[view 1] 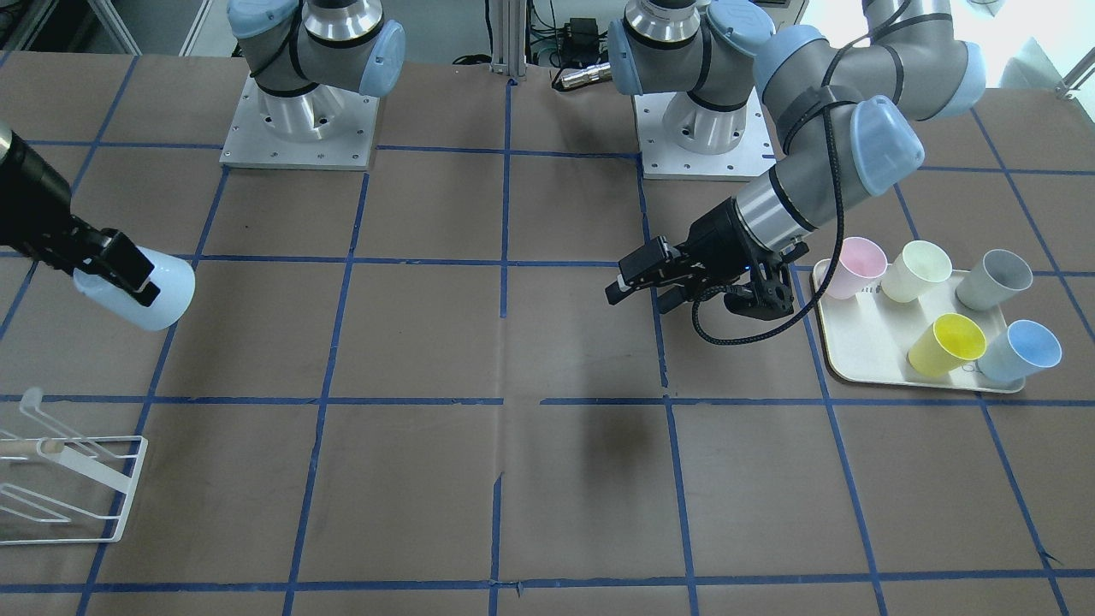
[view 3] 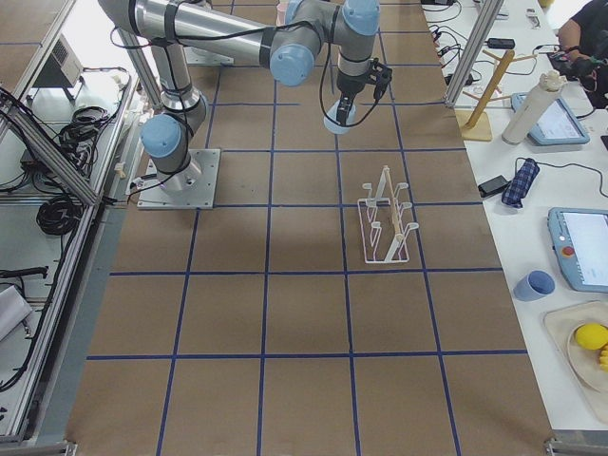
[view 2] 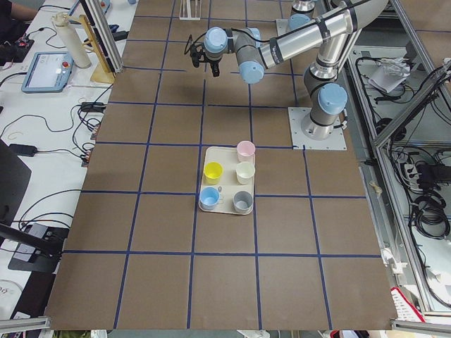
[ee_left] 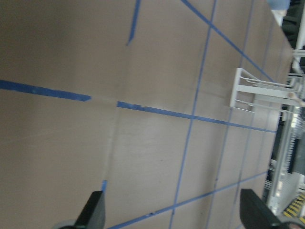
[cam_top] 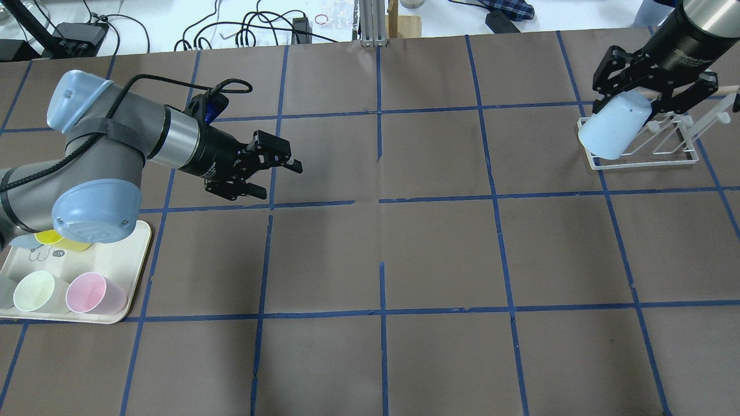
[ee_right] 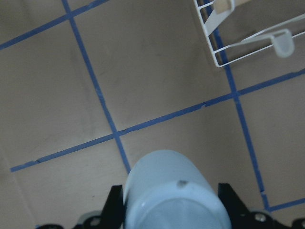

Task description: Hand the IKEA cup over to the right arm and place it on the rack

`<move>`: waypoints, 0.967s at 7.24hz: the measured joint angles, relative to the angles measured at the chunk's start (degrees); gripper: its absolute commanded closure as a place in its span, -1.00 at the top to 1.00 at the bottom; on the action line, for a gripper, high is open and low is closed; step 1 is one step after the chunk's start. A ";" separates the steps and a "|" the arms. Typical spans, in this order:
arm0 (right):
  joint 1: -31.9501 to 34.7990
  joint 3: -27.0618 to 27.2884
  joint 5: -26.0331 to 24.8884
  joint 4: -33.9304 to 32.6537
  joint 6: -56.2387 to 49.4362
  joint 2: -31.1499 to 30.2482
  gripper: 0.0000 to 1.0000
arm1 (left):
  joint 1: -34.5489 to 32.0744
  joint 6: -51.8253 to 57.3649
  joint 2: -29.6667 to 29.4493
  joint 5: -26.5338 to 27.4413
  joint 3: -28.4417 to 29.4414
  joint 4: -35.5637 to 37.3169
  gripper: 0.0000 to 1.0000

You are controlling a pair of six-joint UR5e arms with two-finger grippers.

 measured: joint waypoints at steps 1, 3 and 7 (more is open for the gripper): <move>-0.07 0.15 -2.59 -3.87 -3.64 1.16 -1.00 | -2.19 -0.02 0.05 9.38 2.54 -0.94 1.00; -0.27 0.50 -10.40 -9.49 -8.20 3.43 -1.00 | -6.29 -0.03 -0.25 23.49 12.12 -8.61 1.00; -4.69 0.66 -10.75 -15.07 -14.12 6.77 -1.00 | -6.46 1.02 1.58 30.59 21.88 -23.15 1.00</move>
